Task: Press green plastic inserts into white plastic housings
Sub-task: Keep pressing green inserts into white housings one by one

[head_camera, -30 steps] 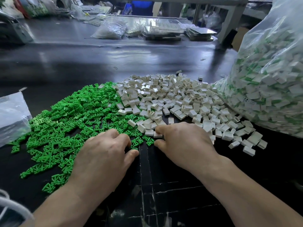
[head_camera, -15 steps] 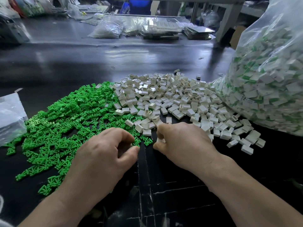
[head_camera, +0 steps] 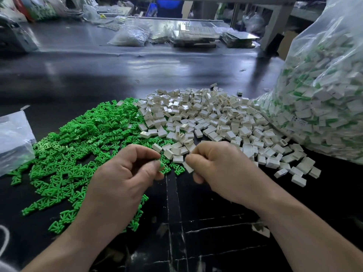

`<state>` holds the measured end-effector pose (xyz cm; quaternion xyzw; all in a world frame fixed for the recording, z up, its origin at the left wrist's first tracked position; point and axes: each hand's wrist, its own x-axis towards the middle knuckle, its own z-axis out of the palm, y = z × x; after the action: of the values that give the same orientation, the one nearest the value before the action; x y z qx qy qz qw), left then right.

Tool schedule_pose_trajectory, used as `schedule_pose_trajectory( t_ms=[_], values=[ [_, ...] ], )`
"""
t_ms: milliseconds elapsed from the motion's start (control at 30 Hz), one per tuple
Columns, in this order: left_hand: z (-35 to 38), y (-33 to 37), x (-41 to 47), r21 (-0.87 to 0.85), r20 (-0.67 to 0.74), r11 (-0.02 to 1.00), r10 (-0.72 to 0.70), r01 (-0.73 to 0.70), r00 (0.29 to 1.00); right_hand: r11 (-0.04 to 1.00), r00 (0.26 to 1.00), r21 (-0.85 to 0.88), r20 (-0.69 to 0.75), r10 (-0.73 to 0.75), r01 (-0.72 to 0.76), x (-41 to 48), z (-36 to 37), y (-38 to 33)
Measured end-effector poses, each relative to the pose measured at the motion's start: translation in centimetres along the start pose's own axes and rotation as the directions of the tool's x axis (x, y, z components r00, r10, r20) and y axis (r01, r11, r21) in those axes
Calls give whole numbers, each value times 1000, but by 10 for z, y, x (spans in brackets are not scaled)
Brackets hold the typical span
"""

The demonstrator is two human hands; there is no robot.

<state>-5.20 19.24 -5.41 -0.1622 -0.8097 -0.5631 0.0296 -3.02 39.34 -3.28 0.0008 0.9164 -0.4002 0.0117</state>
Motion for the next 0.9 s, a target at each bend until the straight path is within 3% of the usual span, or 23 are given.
schedule_pose_trajectory(
  t_ms=[67, 167, 300, 500, 633, 900],
  values=[
    [1, 0, 1, -231, 26, 971, -59, 63, 998, 874, 989, 472, 130, 66, -120, -3, -2, -6],
    [1, -2, 2, -417, 47, 904, -84, 96, 995, 646, 960, 722, 273, 65, -249, -2, 3, -12],
    [1, -4, 3, -471, 59, 878, -65, 85, 996, 526, 940, 792, 337, 48, -310, 1, 5, -12],
    [2, -2, 1, -455, 56, 888, -49, 69, 997, 478, 936, 813, 348, 59, -332, 0, 9, -10],
    [0, -1, 1, -441, 30, 893, -90, 93, 996, 374, 924, 851, 379, 46, -368, 2, 7, -8],
    [1, 3, 0, -524, 83, 839, -120, 146, 989, 370, 911, 847, 413, -6, -381, 2, 8, -8]
  ],
)
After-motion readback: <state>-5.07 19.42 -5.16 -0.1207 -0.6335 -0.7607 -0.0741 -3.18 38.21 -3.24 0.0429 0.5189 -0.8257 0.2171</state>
